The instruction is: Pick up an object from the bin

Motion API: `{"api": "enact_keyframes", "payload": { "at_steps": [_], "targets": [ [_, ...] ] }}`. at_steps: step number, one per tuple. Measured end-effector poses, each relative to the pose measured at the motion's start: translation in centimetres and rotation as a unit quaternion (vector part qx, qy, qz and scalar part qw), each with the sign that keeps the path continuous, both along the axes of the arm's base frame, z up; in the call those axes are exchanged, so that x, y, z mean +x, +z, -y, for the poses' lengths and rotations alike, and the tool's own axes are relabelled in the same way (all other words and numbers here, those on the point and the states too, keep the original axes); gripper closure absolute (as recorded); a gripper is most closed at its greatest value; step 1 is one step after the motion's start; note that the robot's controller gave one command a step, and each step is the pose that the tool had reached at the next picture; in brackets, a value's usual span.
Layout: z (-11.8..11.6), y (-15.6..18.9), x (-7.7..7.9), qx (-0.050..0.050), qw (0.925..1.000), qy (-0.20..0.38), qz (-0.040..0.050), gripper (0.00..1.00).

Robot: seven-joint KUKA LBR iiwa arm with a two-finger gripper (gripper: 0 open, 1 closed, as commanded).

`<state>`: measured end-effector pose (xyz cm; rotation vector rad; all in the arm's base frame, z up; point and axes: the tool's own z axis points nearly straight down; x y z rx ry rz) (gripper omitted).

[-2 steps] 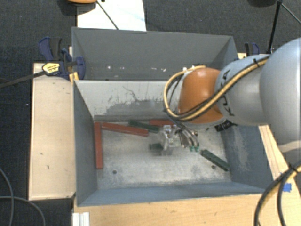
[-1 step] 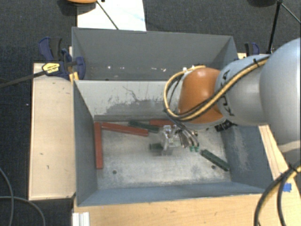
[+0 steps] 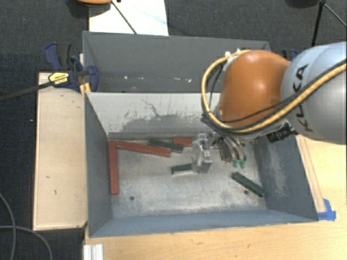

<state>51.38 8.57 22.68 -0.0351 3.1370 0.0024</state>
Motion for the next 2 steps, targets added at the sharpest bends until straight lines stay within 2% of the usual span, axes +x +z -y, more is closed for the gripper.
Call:
{"api": "enact_keyframes", "payload": {
  "at_steps": [1,2],
  "targets": [
    [0.0,-0.1,-0.1,0.0,1.0,0.0,-0.0011,1.0],
    [0.9,-4.2,3.0,-0.001,0.9966,-0.083,-0.0027,0.0]
  ]
}}
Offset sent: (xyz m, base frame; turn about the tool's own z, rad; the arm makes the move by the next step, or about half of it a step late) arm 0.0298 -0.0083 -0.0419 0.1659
